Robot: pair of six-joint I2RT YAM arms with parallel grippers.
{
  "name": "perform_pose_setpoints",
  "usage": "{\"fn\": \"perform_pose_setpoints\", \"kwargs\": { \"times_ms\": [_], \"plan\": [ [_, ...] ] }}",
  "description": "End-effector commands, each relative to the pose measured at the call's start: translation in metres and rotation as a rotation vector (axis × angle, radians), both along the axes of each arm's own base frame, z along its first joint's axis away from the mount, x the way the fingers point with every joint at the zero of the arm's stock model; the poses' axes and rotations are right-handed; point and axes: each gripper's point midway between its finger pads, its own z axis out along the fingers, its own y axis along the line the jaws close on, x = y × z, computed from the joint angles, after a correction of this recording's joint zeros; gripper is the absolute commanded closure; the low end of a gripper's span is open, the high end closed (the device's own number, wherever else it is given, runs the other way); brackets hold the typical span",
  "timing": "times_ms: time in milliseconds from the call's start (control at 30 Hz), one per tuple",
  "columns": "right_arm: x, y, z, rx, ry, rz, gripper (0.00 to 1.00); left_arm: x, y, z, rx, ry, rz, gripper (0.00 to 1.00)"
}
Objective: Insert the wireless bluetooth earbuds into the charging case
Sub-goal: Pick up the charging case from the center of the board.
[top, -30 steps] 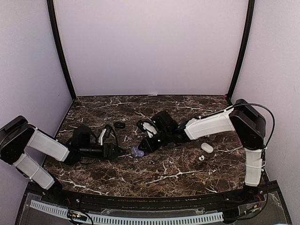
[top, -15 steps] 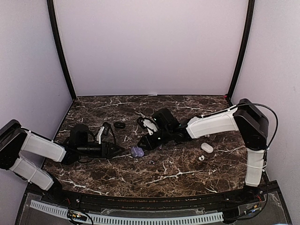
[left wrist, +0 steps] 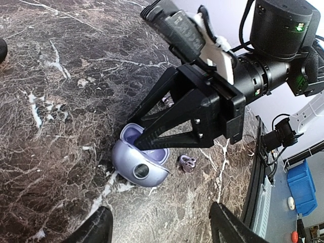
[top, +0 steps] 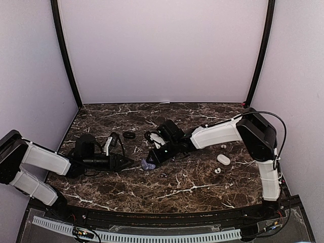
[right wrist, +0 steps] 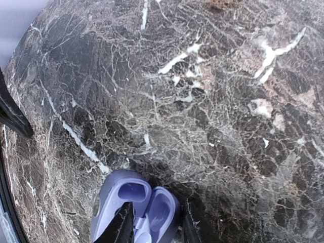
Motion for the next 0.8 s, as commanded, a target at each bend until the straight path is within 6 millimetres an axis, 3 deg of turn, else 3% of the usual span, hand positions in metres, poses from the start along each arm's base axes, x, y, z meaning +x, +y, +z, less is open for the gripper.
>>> {"fn": "perform_pose_setpoints", "kwargs": {
  "times_ms": [0,367,500,767],
  "plan": [
    [0.004,0.007,0.002,0.025,0.024,0.001,0.68,-0.004,0.002,0.001,0.01,-0.015,-0.009,0.32],
    [0.002,0.008,-0.007,0.024,0.062,0.009,0.71,-0.003,0.002,0.001,0.029,-0.018,-0.009,0.32],
    [0.003,0.007,-0.004,0.025,0.051,0.013,0.78,-0.003,0.003,0.0,0.03,-0.016,-0.007,0.32],
    [0.003,0.006,0.016,0.06,0.01,0.013,0.84,-0.004,0.004,0.0,0.03,-0.013,0.002,0.32]
  ]
}}
